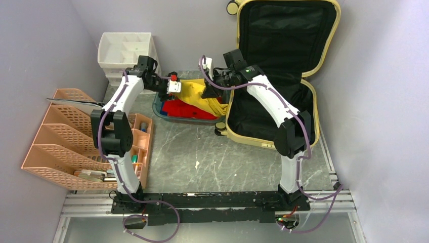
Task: Open, take out, and arrange the luggage
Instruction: Adjust the clothes in the bin.
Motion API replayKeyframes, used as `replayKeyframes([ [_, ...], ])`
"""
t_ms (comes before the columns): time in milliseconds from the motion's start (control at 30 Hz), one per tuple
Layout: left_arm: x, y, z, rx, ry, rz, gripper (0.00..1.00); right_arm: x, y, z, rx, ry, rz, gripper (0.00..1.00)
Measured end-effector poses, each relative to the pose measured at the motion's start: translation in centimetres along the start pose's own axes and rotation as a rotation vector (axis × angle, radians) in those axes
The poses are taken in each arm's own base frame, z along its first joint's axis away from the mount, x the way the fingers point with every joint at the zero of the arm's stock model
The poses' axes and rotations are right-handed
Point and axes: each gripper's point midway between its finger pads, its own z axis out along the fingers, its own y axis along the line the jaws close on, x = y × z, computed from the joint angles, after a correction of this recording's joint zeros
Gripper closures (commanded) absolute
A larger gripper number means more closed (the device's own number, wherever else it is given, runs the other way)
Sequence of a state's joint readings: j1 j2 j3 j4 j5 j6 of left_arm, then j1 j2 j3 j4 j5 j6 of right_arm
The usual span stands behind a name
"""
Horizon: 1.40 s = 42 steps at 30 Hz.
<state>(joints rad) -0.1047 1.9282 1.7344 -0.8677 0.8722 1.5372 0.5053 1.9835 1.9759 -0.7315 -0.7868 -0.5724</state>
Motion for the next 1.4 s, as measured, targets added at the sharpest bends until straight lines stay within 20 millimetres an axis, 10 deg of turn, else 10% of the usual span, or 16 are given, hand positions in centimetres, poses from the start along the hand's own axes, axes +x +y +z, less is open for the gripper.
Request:
replayKeyframes([
  [200,0.2,1.1,-0.3,-0.032,0.023,-0.004,0.95,-0.1,-0.2,-0.3,0.001,-0.005,-0.014,1.00],
  [533,-0.5,4.6,-0.3,-0.162,0.012,-0.054,0.95,-1.7,-3.6,-1.7,0.145,-0.041,-0.007,1.00],
  [1100,-7.4,18.7,-6.6,-0.719,-0.024,-0.104,0.95,-12.0,-12.1,-7.9,0.581,-0.250,-0.201,1.00],
  [1400,-4.0,21.2,-5.3,-0.898,0.159,-0.059,0.95,-9.7,-17.2,-5.7,0.671,-0.253,-0.229,1.00],
])
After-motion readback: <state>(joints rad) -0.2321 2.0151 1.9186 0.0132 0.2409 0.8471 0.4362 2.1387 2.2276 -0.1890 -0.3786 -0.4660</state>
